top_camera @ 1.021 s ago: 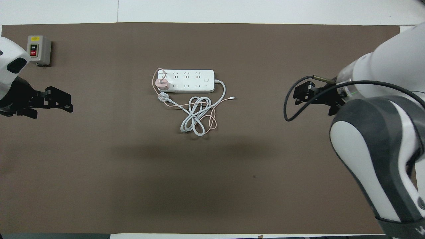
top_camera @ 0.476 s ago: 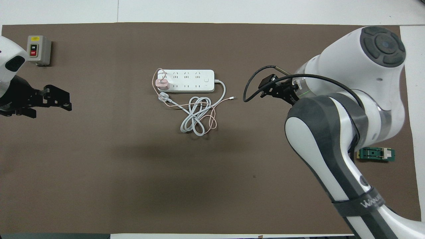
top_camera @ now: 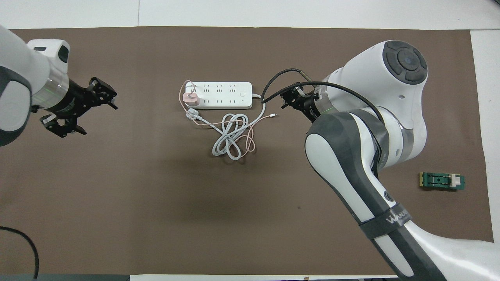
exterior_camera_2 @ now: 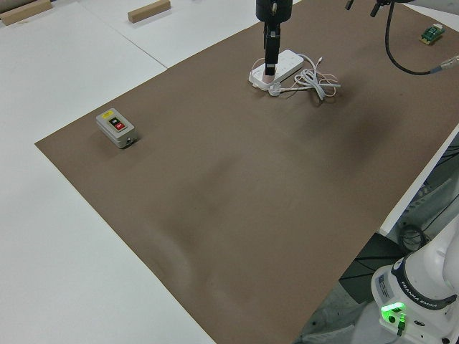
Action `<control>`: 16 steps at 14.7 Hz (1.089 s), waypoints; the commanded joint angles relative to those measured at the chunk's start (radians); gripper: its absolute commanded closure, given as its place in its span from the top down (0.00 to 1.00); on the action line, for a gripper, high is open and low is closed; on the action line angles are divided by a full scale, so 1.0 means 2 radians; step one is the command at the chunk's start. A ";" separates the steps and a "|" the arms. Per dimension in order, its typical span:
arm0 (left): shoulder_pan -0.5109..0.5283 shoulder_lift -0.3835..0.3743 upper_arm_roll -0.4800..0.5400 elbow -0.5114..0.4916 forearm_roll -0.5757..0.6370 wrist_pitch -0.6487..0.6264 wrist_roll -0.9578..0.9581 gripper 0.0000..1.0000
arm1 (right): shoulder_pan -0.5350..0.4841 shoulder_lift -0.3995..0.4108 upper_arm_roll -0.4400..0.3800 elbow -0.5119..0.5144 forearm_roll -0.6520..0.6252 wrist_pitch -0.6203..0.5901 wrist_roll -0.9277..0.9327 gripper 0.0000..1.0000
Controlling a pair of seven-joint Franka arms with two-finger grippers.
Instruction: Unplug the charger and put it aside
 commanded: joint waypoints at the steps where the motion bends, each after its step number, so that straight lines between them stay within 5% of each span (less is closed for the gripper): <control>1: -0.025 0.066 0.007 0.064 0.005 0.004 -0.110 1.00 | 0.002 0.001 -0.002 0.000 0.011 0.014 0.024 1.00; 6: -0.058 0.156 0.008 0.109 0.003 0.073 -0.332 1.00 | 0.033 0.068 -0.001 0.040 0.055 0.070 0.142 1.00; 11: -0.082 0.164 0.007 0.071 0.004 0.172 -0.454 1.00 | 0.054 0.176 -0.001 0.124 0.132 0.117 0.217 1.00; 16: -0.102 0.154 0.008 0.022 0.004 0.212 -0.460 1.00 | 0.047 0.279 -0.001 0.214 0.220 0.125 0.225 1.00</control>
